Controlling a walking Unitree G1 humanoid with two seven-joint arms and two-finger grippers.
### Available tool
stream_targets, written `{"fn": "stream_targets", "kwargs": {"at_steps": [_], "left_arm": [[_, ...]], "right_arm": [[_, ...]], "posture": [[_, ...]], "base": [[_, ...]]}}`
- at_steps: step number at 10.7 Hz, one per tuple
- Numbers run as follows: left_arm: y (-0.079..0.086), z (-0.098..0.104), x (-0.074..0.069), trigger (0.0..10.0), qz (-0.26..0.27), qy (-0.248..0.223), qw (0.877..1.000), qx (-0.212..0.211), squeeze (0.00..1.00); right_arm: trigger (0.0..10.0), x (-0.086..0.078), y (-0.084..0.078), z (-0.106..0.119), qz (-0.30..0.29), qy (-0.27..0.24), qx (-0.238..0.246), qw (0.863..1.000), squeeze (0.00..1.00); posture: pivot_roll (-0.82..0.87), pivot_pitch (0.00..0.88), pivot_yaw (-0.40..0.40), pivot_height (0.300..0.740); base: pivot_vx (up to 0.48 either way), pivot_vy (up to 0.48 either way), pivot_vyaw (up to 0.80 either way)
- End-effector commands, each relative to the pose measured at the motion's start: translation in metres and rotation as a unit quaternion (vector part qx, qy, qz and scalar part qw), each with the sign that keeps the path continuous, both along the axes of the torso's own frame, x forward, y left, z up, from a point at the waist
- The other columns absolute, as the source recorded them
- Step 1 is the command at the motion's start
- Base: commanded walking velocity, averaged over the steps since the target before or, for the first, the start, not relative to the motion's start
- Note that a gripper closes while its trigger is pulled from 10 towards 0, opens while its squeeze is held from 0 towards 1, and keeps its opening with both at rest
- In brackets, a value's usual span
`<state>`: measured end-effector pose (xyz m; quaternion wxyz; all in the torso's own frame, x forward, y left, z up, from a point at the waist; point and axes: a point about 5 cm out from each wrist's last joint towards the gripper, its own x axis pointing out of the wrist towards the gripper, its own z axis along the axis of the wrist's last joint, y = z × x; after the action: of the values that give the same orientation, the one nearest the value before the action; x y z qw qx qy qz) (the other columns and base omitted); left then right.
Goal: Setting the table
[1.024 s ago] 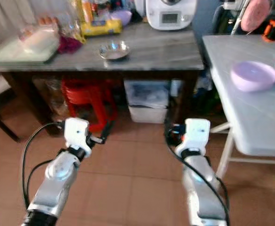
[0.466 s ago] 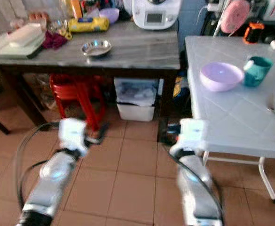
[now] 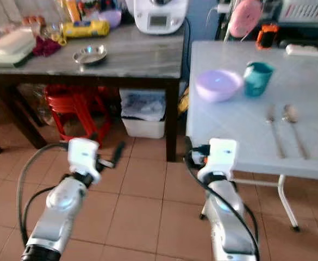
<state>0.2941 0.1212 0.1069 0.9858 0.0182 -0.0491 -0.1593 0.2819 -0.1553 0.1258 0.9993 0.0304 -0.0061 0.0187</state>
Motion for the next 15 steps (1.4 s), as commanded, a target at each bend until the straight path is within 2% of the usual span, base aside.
{"fn": "stream_targets", "kwargs": {"at_steps": [1, 8, 10, 11, 15], "left_arm": [[-0.003, 0.0, -0.002, 10.0, -0.008, 0.001, 1.0, -0.002, 0.0], [-0.009, 0.004, -0.007, 10.0, -0.053, -0.002, 0.998, -0.034, 0.0], [-0.011, 0.012, -0.007, 10.0, -0.062, -0.013, 0.997, -0.047, 0.0], [-0.011, 0.014, -0.008, 10.0, -0.071, -0.016, 0.996, -0.053, 0.0], [-0.013, 0.014, -0.011, 10.0, -0.088, -0.013, 0.994, -0.061, 0.0]], "right_arm": [[10.0, -0.001, -0.003, -0.002, -0.006, 0.005, -0.004, 1.0, 0.0], [10.0, 0.001, -0.003, 0.003, -0.006, -0.007, 0.013, 1.0, 0.0], [10.0, 0.0, -0.005, 0.007, -0.007, -0.018, 0.005, 1.0, 0.0], [10.0, -0.002, -0.006, 0.012, -0.009, -0.036, -0.005, 0.999, 0.0], [10.0, -0.007, -0.009, 0.017, -0.019, -0.051, -0.021, 0.998, 0.0]], "posture": [[-0.19, 0.083, 0.081, 0.74], [-0.18, 0.083, 0.076, 0.74], [-0.18, 0.085, 0.077, 0.74], [-0.18, 0.087, 0.079, 0.74], [-0.19, 0.092, 0.087, 0.74]], "base": [[0.0, 0.0, 0.0], [0.0, 0.0, 0.0], [0.0, 0.0, -0.79], [0.0, 0.0, 0.0], [0.269, 0.0, -0.12]]}}
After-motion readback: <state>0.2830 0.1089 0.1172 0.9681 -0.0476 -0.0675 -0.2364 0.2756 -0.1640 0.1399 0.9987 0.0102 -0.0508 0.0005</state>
